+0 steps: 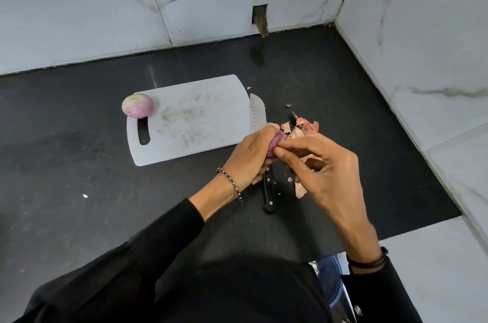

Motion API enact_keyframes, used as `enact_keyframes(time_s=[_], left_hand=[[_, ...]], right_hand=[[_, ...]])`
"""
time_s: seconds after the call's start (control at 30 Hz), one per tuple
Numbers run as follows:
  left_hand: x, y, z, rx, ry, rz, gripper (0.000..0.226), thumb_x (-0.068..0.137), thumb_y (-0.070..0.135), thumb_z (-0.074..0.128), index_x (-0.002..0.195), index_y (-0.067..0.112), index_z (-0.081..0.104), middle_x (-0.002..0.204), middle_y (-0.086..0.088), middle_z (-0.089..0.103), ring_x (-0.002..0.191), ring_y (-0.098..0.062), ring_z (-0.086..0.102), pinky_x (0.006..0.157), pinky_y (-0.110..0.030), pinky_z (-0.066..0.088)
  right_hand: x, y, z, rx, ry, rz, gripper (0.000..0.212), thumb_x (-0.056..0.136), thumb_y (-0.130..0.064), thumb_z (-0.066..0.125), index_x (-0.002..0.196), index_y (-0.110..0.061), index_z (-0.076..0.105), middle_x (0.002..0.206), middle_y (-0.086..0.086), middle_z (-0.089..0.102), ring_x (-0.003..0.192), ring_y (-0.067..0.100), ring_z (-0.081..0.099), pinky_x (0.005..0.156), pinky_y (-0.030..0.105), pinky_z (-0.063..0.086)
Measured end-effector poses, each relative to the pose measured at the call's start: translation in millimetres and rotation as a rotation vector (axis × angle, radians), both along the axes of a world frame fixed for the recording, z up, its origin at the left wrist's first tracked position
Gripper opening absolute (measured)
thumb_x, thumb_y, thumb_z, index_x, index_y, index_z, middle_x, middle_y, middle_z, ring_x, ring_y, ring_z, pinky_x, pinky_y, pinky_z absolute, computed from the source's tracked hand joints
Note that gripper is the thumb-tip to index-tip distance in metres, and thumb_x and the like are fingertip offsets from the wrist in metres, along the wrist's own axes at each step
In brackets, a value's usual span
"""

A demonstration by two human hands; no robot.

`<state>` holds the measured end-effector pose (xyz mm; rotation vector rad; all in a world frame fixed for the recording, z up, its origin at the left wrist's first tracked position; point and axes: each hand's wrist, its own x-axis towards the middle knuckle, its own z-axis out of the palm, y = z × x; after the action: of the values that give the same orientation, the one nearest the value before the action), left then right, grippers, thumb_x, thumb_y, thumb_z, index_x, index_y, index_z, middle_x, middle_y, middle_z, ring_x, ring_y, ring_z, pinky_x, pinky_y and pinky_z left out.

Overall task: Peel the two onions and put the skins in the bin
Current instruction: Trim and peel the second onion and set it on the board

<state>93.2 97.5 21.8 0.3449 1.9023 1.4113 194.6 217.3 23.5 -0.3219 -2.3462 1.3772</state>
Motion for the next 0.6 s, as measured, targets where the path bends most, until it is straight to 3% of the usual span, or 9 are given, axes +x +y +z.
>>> enact_keyframes(time_s=[0.1, 0.2, 0.47, 0.53, 0.6], left_hand=[[-1.7, 0.7, 0.4, -0.021, -0.022, 0.007, 0.047, 0.101, 0.048, 0.031, 0.067, 0.017, 0.041, 0.053, 0.002, 0.034, 0.041, -0.009, 0.027, 0.041, -0.020, 0.024], [-2.8, 1.8, 0.9, -0.035, -0.175, 0.007, 0.051, 0.099, 0.052, 0.029, 0.061, 0.019, 0.039, 0.051, 0.003, 0.033, 0.040, -0.010, 0.022, 0.040, -0.019, 0.020], [-9.0, 2.7, -7.5, 0.026, -0.662, 0.055, 0.056, 0.097, 0.053, 0.029, 0.053, 0.021, 0.043, 0.047, 0.006, 0.031, 0.030, -0.005, 0.018, 0.030, -0.010, 0.016], [-11.0, 2.5, -10.5, 0.070, -0.753, 0.049, 0.054, 0.097, 0.053, 0.029, 0.057, 0.020, 0.043, 0.046, 0.007, 0.030, 0.029, -0.004, 0.018, 0.028, -0.010, 0.016], [-13.0, 0.9, -12.4, 0.141, -0.820, 0.052, 0.054, 0.097, 0.052, 0.030, 0.059, 0.018, 0.047, 0.046, 0.008, 0.028, 0.029, -0.004, 0.018, 0.027, -0.010, 0.016]], right_hand=[[-4.4, 1.8, -3.3, 0.025, -0.020, 0.042, 0.005, 0.092, -0.017, 0.076, 0.097, -0.019, 0.077, 0.093, -0.011, 0.071, 0.087, 0.016, 0.068, 0.070, 0.042, 0.057], [-8.4, -2.1, -9.0, 0.048, 0.000, 0.053, 0.003, 0.096, -0.014, 0.070, 0.095, -0.017, 0.070, 0.094, -0.011, 0.065, 0.089, 0.016, 0.063, 0.071, 0.044, 0.057], [-13.0, -11.0, -23.3, 0.186, 0.064, 0.061, 0.014, 0.096, 0.003, 0.062, 0.096, -0.010, 0.062, 0.094, -0.002, 0.058, 0.087, 0.015, 0.055, 0.076, 0.024, 0.045], [-10.5, -11.2, -23.9, 0.120, 0.069, 0.056, 0.013, 0.099, 0.000, 0.060, 0.097, -0.013, 0.061, 0.095, -0.006, 0.057, 0.088, 0.011, 0.055, 0.078, 0.017, 0.042], [-7.4, -9.1, -25.0, 0.011, 0.072, 0.039, 0.008, 0.103, -0.014, 0.057, 0.097, -0.018, 0.059, 0.095, -0.007, 0.057, 0.090, 0.014, 0.056, 0.078, 0.022, 0.045]])
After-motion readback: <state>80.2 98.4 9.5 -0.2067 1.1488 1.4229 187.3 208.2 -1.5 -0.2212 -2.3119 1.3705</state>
